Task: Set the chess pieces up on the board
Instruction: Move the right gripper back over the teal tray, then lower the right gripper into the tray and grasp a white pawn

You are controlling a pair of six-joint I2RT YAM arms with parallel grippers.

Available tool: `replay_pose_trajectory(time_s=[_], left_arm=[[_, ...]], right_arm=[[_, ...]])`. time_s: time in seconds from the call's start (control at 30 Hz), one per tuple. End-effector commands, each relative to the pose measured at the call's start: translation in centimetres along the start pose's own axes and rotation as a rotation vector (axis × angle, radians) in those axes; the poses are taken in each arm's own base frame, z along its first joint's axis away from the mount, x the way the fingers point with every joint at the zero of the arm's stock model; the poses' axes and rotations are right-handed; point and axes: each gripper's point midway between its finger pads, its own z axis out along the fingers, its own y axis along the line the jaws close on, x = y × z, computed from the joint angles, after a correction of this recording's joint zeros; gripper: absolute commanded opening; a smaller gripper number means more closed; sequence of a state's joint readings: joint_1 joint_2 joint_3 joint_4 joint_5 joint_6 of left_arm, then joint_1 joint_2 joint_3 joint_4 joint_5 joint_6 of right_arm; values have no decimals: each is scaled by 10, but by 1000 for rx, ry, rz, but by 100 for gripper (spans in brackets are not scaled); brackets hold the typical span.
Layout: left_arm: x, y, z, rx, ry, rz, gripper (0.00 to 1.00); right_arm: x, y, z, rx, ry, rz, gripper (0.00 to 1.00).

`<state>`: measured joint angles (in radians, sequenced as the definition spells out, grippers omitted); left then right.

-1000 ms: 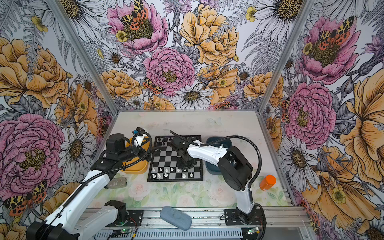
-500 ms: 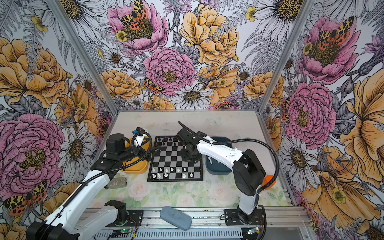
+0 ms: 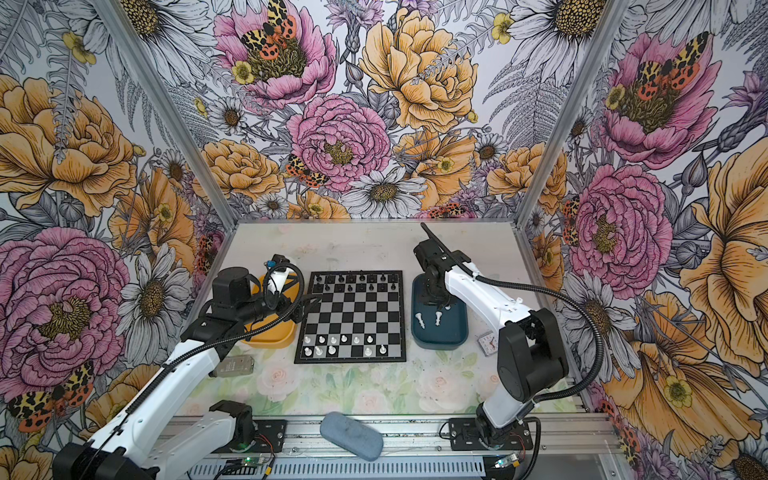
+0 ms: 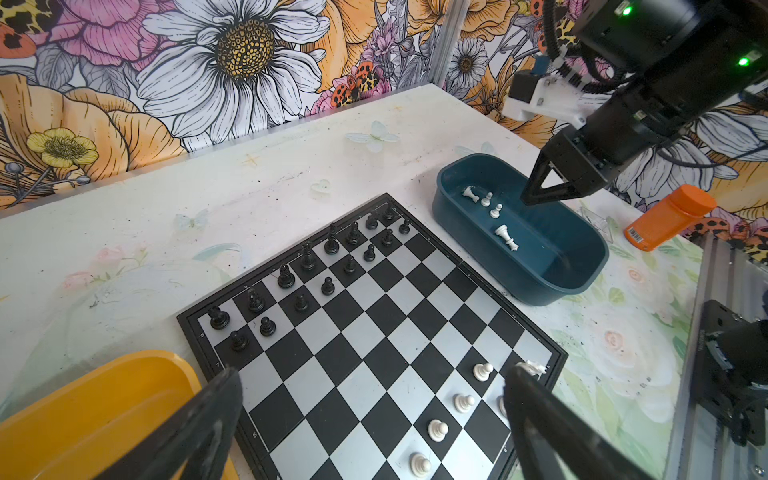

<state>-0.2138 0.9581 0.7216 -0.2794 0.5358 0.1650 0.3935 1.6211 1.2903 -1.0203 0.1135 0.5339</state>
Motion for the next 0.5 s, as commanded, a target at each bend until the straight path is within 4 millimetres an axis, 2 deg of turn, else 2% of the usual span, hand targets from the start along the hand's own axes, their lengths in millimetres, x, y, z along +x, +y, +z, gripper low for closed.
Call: replay_pose_trajectory(time_s=[0.0, 0.13, 0.47], left_arm=[[-10, 0, 1, 6, -26, 23, 99], [-8, 3, 3, 7, -19, 13, 99], [-8, 5, 4, 8, -15, 6, 99]], right_arm=[[-5, -21, 8, 79, 0, -26, 26], [-9, -39, 22, 114, 13, -3, 25], [-15, -47, 57, 120, 60, 20, 24]])
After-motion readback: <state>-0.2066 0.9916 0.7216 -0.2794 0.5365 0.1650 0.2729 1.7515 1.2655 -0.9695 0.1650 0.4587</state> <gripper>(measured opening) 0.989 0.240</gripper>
